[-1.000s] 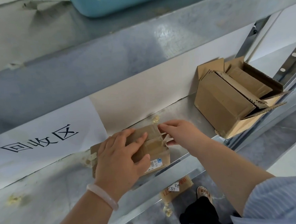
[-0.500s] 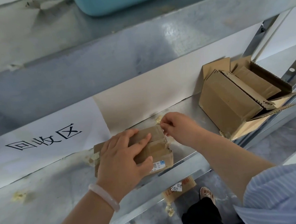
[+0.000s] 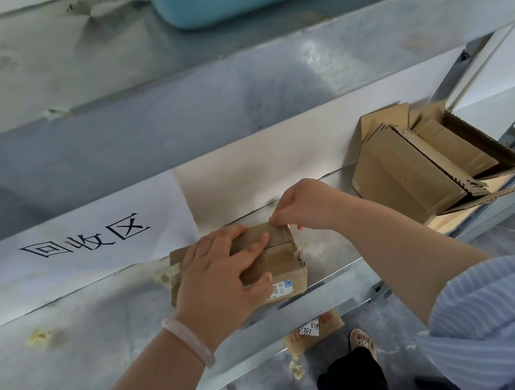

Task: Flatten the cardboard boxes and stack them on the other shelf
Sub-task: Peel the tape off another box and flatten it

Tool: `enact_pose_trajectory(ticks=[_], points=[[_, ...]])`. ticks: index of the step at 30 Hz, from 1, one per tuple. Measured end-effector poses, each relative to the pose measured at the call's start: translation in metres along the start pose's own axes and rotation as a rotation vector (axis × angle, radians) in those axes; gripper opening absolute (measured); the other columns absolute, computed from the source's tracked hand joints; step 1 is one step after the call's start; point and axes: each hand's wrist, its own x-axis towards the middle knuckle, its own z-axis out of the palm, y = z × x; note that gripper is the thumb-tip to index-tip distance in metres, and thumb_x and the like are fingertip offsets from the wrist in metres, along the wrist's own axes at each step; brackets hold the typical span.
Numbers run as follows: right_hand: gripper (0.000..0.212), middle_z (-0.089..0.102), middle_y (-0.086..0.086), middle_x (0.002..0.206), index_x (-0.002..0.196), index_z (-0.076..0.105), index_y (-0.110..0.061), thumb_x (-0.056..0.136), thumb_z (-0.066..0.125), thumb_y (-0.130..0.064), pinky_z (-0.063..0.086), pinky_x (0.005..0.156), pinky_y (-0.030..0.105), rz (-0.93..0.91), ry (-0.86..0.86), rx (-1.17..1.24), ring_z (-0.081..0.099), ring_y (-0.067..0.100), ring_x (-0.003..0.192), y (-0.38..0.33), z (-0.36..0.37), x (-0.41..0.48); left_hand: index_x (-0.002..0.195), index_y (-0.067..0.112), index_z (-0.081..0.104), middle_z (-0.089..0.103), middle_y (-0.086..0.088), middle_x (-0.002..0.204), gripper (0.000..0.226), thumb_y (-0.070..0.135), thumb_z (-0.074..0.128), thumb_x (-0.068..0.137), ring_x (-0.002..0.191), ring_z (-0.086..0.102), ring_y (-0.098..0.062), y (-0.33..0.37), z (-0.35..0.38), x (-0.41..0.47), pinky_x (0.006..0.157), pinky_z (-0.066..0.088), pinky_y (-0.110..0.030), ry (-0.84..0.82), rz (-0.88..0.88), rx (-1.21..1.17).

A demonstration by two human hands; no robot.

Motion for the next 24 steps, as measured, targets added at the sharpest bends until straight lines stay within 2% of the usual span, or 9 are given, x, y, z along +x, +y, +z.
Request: enact_pose_trajectory(ticks=[3, 6, 10, 12, 14, 16, 20, 24], points=[[0.009, 0.072, -0.004, 0.076, 0.072, 0.073, -0.022, 0.073, 0.074, -0.031, 0.055, 0.06, 0.023, 0.018, 0.017, 0.016, 0.067, 0.012, 0.063, -0.004, 0.001, 0.001, 0.13, 0.052, 0.049, 0.041, 0.019, 0.14, 0.061, 0.064, 0.035, 0.073, 0.128, 0.034, -0.008, 0.001, -0.001, 0.001, 0.11, 0.018, -0.03, -0.003, 0.005, -0.002], [0.007, 0.071, -0.006, 0.075, 0.07, 0.071, -0.024, 0.074, 0.074, -0.029, 0.048, 0.054, 0.019, -0.003, 0.037, 0.026, 0.062, 0.006, 0.056, -0.003, 0.003, 0.001, 0.13, 0.051, 0.05, 0.042, 0.018, 0.139, 0.061, 0.064, 0.037, 0.073, 0.127, 0.035, -0.009, 0.001, -0.001, 0.001, 0.108, 0.016, -0.027, 0.004, 0.011, -0.001], [0.007, 0.071, -0.001, 0.081, 0.075, 0.07, -0.02, 0.078, 0.071, -0.027, 0.059, 0.069, 0.031, -0.014, 0.041, 0.087, 0.07, 0.018, 0.072, 0.002, 0.01, 0.002, 0.13, 0.049, 0.052, 0.045, 0.015, 0.137, 0.059, 0.062, 0.04, 0.074, 0.124, 0.039, -0.011, 0.0, 0.0, 0.0, 0.107, 0.02, -0.03, 0.019, 0.019, 0.002], [0.009, 0.071, 0.0, 0.077, 0.075, 0.07, -0.019, 0.08, 0.071, -0.027, 0.058, 0.067, 0.028, -0.026, 0.082, 0.094, 0.069, 0.017, 0.069, 0.005, 0.013, 0.001, 0.13, 0.048, 0.052, 0.047, 0.013, 0.136, 0.059, 0.062, 0.042, 0.075, 0.123, 0.041, -0.013, 0.0, 0.0, 0.0, 0.107, 0.023, -0.032, 0.028, 0.026, 0.001], [0.01, 0.07, 0.002, 0.073, 0.075, 0.07, -0.014, 0.082, 0.072, -0.022, 0.058, 0.063, 0.025, 0.004, 0.094, 0.29, 0.068, 0.014, 0.066, 0.01, 0.012, -0.001, 0.13, 0.046, 0.053, 0.048, 0.012, 0.135, 0.059, 0.061, 0.044, 0.074, 0.123, 0.043, -0.014, 0.0, 0.0, -0.002, 0.111, 0.024, -0.039, 0.036, 0.025, -0.013], [0.01, 0.07, 0.008, 0.075, 0.078, 0.071, -0.009, 0.086, 0.07, -0.016, 0.06, 0.069, 0.029, 0.076, 0.02, 0.495, 0.067, 0.015, 0.069, 0.017, 0.009, -0.004, 0.13, 0.046, 0.053, 0.047, 0.012, 0.135, 0.059, 0.061, 0.045, 0.074, 0.124, 0.042, -0.013, 0.001, 0.001, -0.005, 0.115, 0.021, -0.048, 0.036, 0.022, -0.025], [0.015, 0.074, 0.005, 0.089, 0.09, 0.073, -0.01, 0.092, 0.062, -0.02, 0.058, 0.083, 0.029, 0.094, -0.101, 0.308, 0.07, 0.016, 0.086, 0.03, 0.005, -0.012, 0.13, 0.046, 0.052, 0.046, 0.013, 0.134, 0.058, 0.06, 0.047, 0.074, 0.125, 0.042, -0.012, 0.001, 0.001, -0.006, 0.115, 0.018, -0.053, 0.035, 0.034, -0.031], [0.007, 0.075, -0.002, 0.086, 0.092, 0.074, -0.018, 0.088, 0.069, -0.021, 0.056, 0.087, 0.026, 0.001, -0.085, 0.265, 0.071, 0.011, 0.086, 0.037, 0.006, -0.023, 0.128, 0.048, 0.054, 0.047, 0.019, 0.132, 0.06, 0.058, 0.051, 0.069, 0.121, 0.043, -0.007, -0.01, -0.005, -0.004, 0.115, 0.02, -0.048, 0.04, 0.083, -0.101]])
